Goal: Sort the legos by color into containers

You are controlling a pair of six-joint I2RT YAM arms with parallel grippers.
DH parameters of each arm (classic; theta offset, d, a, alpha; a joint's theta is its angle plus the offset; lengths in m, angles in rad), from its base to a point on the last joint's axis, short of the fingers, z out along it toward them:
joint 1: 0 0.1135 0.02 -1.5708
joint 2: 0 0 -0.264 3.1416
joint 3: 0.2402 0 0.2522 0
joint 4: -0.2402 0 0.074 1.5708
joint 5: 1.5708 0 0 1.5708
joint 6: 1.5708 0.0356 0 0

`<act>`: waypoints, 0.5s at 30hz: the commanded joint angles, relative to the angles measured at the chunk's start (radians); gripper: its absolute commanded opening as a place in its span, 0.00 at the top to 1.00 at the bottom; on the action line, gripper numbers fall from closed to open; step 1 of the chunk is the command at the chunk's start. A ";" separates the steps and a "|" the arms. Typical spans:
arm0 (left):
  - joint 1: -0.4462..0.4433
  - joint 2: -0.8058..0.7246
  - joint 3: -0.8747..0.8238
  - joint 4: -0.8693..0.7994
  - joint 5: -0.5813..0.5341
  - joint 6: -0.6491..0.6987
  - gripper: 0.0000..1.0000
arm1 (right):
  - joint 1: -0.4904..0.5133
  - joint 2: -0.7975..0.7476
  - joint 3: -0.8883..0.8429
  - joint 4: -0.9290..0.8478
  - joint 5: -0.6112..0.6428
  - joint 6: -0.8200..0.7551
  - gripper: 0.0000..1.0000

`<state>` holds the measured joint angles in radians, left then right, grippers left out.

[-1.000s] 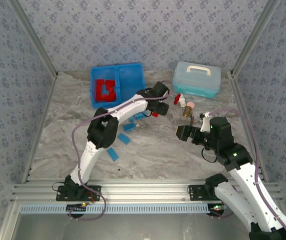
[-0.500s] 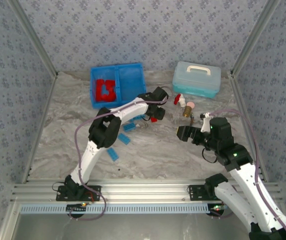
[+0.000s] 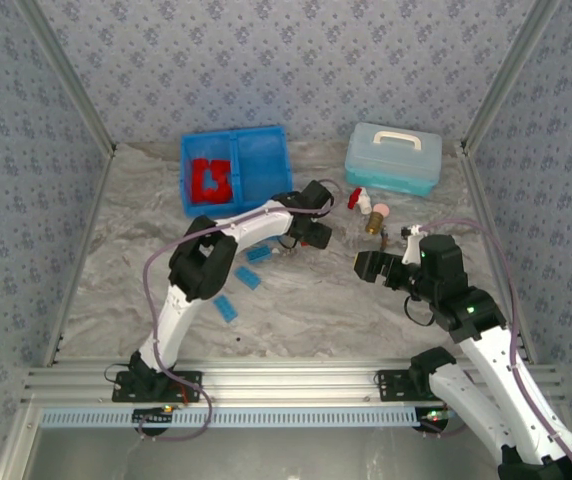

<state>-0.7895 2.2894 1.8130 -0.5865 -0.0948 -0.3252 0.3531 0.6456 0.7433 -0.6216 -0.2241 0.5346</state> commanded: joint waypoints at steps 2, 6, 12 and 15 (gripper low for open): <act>-0.035 -0.064 -0.067 -0.046 -0.025 -0.058 0.16 | 0.001 -0.020 0.022 -0.003 0.011 0.023 0.00; -0.051 -0.039 -0.102 -0.010 -0.053 -0.075 0.18 | 0.001 -0.021 0.019 0.002 0.004 0.030 0.00; -0.051 0.021 -0.083 0.001 -0.083 -0.099 0.41 | 0.000 -0.039 0.025 -0.028 0.018 0.028 0.00; -0.051 0.034 -0.071 -0.005 -0.078 -0.113 0.47 | 0.001 -0.052 0.024 -0.031 0.030 0.032 0.00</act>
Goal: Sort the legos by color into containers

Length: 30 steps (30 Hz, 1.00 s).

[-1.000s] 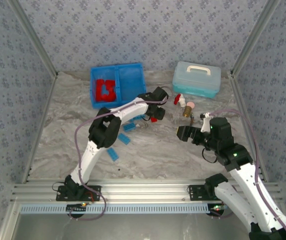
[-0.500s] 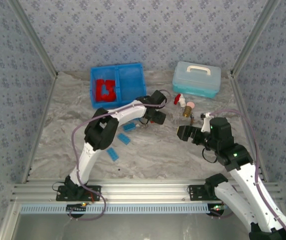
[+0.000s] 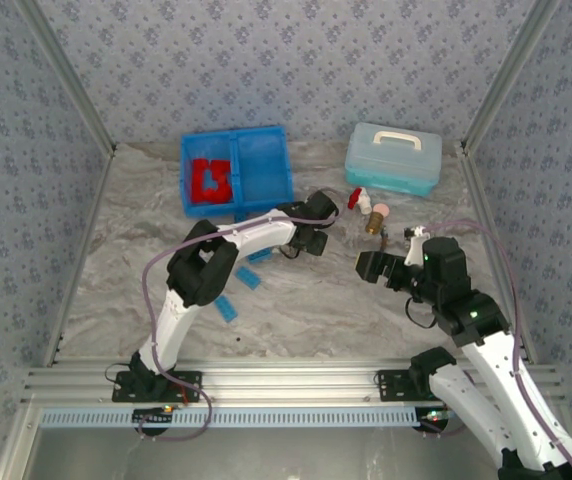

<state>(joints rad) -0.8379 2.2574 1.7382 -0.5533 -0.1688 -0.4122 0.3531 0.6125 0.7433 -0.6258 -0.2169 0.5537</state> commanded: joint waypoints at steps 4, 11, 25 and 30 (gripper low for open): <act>-0.002 0.061 0.002 -0.035 0.004 -0.017 0.55 | 0.001 -0.022 0.028 -0.034 0.032 0.012 0.00; 0.003 0.041 -0.002 -0.034 0.040 -0.010 0.71 | -0.001 -0.022 0.029 -0.031 0.043 0.017 0.00; 0.177 -0.351 -0.030 -0.082 -0.095 0.075 0.74 | -0.001 -0.024 0.024 -0.031 0.060 0.033 0.00; 0.358 -0.360 -0.016 -0.054 -0.118 0.083 0.73 | -0.002 -0.024 0.034 -0.032 0.060 0.031 0.00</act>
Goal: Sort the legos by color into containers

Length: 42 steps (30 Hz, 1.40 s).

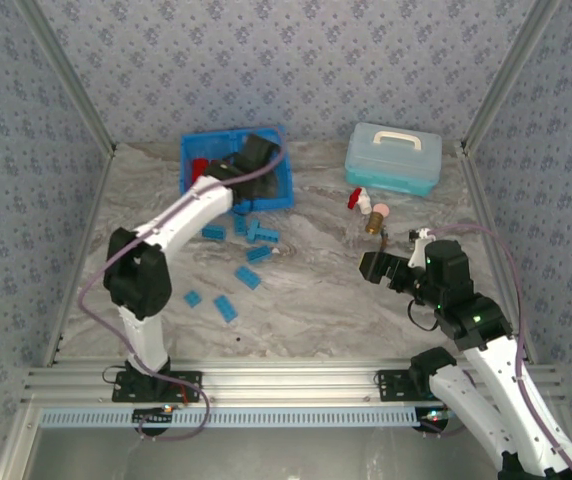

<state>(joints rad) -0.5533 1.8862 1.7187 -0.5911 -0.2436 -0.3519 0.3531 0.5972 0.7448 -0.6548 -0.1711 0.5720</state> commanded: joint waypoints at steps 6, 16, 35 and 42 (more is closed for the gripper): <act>0.231 0.165 0.138 -0.057 0.006 0.003 0.72 | -0.002 -0.010 0.069 -0.042 0.025 0.003 0.00; 0.318 0.337 0.398 -0.167 0.093 0.002 0.49 | -0.001 -0.026 0.090 -0.077 0.025 0.005 0.00; 0.188 -0.568 -0.213 -0.339 0.315 0.081 0.16 | 0.523 0.774 0.364 0.221 0.177 -0.707 0.05; 0.200 -0.835 -0.519 -0.335 0.206 0.146 0.01 | 0.573 1.229 0.617 0.183 0.151 -1.389 0.00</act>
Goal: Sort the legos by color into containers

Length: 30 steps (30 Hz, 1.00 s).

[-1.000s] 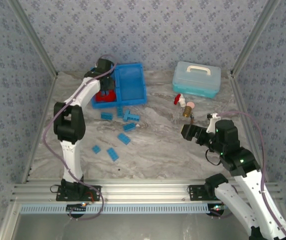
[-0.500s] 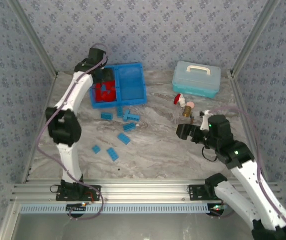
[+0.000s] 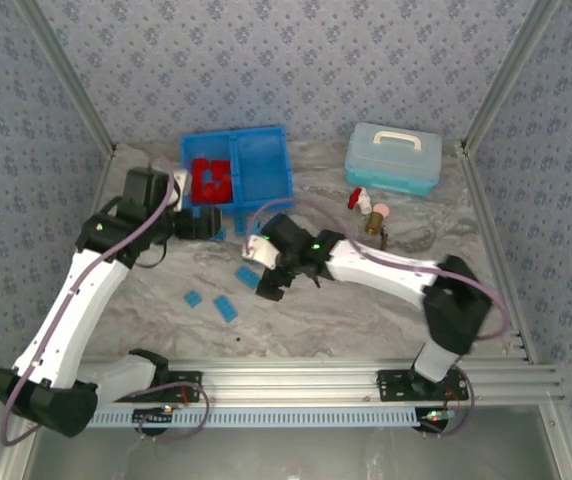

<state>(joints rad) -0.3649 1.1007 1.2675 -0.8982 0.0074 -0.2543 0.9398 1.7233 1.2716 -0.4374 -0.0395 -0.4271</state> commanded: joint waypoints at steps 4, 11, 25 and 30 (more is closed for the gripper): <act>0.034 -0.105 -0.182 0.057 -0.064 0.023 0.01 | -0.074 0.240 0.208 -0.087 -0.094 -0.582 0.00; 0.080 -0.159 -0.230 0.065 -0.055 -0.010 0.01 | -0.137 0.348 0.302 -0.105 -0.226 -0.716 0.00; 0.101 -0.212 -0.243 0.082 -0.073 -0.008 0.01 | -0.184 0.533 0.515 -0.317 -0.247 -0.731 0.31; 0.112 -0.208 -0.244 0.081 -0.062 -0.007 0.01 | -0.182 0.554 0.522 -0.323 -0.223 -0.732 0.33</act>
<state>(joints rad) -0.2607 0.8993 1.0275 -0.8341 -0.0608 -0.2546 0.7532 2.2505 1.7645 -0.6853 -0.2672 -1.1141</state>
